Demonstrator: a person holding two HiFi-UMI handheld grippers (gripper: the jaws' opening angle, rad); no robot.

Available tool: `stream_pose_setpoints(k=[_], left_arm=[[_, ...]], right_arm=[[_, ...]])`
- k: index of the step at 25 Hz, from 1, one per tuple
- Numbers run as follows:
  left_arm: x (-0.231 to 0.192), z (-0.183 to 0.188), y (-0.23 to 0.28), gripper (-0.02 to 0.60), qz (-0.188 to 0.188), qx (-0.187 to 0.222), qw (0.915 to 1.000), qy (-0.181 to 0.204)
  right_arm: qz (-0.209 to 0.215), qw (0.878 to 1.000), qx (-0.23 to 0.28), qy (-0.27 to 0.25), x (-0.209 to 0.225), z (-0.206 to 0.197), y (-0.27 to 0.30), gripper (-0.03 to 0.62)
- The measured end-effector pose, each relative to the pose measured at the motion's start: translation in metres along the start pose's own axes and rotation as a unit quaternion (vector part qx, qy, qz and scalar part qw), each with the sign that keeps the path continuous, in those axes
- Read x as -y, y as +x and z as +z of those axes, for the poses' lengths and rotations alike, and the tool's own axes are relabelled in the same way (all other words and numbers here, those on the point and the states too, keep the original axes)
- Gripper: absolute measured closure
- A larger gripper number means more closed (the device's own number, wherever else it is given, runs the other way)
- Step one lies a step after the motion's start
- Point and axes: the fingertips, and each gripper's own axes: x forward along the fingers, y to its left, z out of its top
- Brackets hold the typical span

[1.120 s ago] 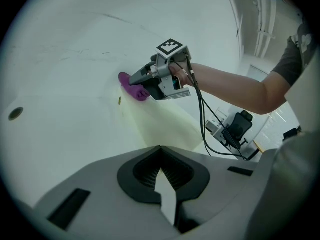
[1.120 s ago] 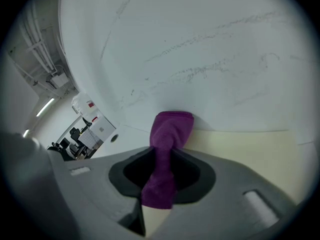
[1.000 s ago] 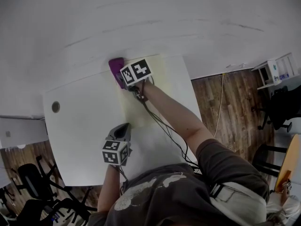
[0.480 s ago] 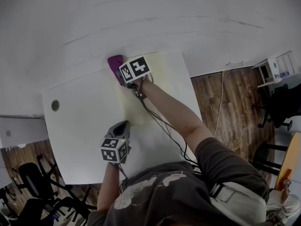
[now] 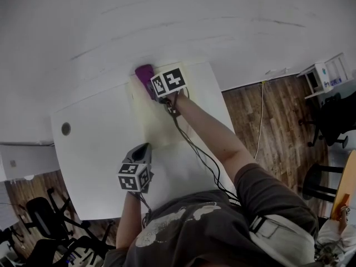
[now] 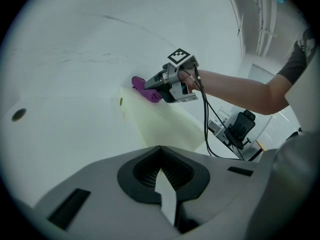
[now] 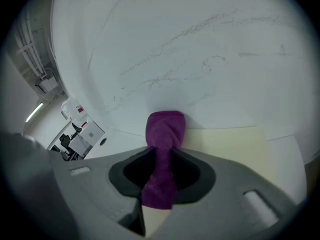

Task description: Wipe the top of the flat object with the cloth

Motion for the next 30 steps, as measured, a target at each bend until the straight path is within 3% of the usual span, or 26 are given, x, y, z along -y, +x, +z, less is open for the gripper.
stream_pose_setpoints(k=[30], left_arm=[[0.004, -0.001, 0.001, 0.580, 0.003, -0.004, 1.0000, 0.004]], right_arm=[[-0.124, 0.989, 0.039, 0.070, 0.131, -0.020, -0.087, 0.496]])
